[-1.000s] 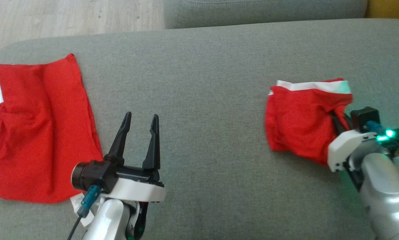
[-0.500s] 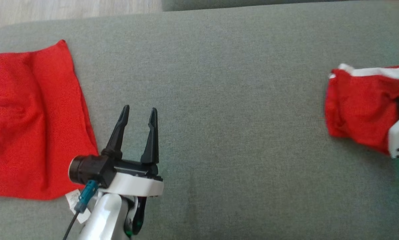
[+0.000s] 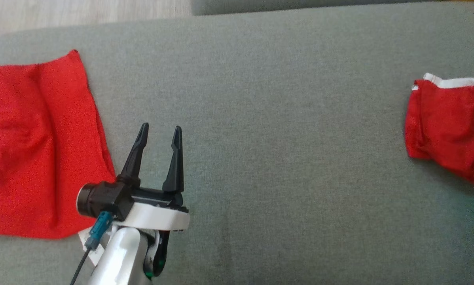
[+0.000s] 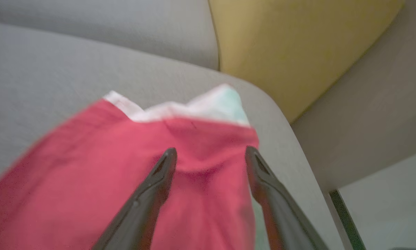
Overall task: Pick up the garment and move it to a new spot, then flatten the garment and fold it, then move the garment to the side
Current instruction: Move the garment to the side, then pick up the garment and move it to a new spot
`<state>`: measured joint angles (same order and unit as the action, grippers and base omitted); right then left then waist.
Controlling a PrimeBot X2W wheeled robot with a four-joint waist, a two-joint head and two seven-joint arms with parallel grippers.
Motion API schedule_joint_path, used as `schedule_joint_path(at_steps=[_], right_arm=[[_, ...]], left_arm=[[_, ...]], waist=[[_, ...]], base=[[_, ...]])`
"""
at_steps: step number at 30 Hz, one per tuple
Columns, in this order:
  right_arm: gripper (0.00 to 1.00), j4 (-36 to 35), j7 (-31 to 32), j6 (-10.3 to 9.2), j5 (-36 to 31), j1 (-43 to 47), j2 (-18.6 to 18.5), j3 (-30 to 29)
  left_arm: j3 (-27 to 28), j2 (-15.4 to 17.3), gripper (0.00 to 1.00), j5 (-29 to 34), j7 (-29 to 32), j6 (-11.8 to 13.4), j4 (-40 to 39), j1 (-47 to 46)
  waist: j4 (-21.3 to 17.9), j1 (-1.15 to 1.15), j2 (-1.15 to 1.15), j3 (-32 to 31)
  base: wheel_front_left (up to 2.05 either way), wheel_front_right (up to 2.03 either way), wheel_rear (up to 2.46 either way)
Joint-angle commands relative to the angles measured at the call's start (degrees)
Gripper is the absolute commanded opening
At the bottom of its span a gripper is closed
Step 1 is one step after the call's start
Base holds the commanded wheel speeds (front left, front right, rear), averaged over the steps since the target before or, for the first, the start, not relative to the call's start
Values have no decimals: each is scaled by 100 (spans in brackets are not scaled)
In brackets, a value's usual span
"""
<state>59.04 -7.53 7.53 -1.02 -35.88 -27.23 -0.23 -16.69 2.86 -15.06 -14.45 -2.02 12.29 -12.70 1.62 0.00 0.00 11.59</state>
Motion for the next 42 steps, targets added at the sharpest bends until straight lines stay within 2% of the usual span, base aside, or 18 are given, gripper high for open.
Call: schedule_joint_path(at_steps=[1, 6, 10, 18, 24, 33, 42], right_arm=[[100, -251, -163, -4, -30, -156, 28, 23], [100, -820, -499, -4, 60, -104, 633, -20], [100, -1552, -615, -4, 239, 123, 1208, 66], [100, -2849, -681, -4, 527, 1208, 2148, 361], [100, -3472, -717, -4, 688, 2073, 2394, 351], [100, -4238, -744, -4, 1148, 3402, 2433, 150], [100, -4794, -746, -4, 1202, 3773, 2434, 111]], left_arm=[[227, 2, 100, 23, -55, 13, -152, -130], [390, 2, 100, 25, -55, 74, -61, 65], [540, 2, 100, 86, -55, 120, 35, 260], [756, 3, 100, 162, -55, 151, 215, 609], [818, 3, 100, 178, -55, 131, 295, 739], [877, 2, 100, 52, -55, 95, 412, 1004], [692, 2, 100, -116, -55, 153, 487, 1097]], waist=[[-13, 0, 0, -138], [-23, 0, 0, -526], [8, 0, 0, -841], [128, 0, 0, -1271], [169, 0, 0, -1368], [153, 0, 0, -1450], [60, 0, 0, -1429]], base=[[0, 0, 0], [0, 0, 0], [0, 0, 0], [0, 0, 0], [0, 0, 0], [0, 0, 0], [0, 0, 0]])
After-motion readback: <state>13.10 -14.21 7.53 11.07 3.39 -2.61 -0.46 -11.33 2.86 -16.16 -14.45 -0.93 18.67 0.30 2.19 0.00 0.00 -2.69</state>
